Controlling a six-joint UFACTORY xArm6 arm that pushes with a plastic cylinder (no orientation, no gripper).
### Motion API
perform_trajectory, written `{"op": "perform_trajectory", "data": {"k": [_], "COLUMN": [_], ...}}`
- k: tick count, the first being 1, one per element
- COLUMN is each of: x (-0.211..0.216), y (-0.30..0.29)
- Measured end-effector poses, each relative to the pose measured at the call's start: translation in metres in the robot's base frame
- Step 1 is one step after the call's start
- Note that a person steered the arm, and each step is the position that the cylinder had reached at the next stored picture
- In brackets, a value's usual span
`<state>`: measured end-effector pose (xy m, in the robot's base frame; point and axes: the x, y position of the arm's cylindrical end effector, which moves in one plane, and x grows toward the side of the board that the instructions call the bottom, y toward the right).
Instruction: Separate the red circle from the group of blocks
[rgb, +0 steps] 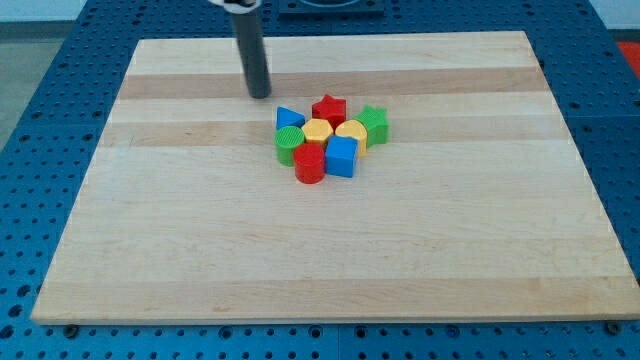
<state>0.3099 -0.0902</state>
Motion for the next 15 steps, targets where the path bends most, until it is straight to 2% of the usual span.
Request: {"op": "perform_trajectory", "data": {"k": [1,3,6,7,9,10,11,12,13,14,15], "x": [0.000,0.011,0.169,0.171,0.208,0.213,0.212,0.195,0.138,0.001,-0.118], "y": [0.025,0.027,0.058,0.058,0.058,0.058,0.023,-0.043,-0.088,-0.101,-0.053]}}
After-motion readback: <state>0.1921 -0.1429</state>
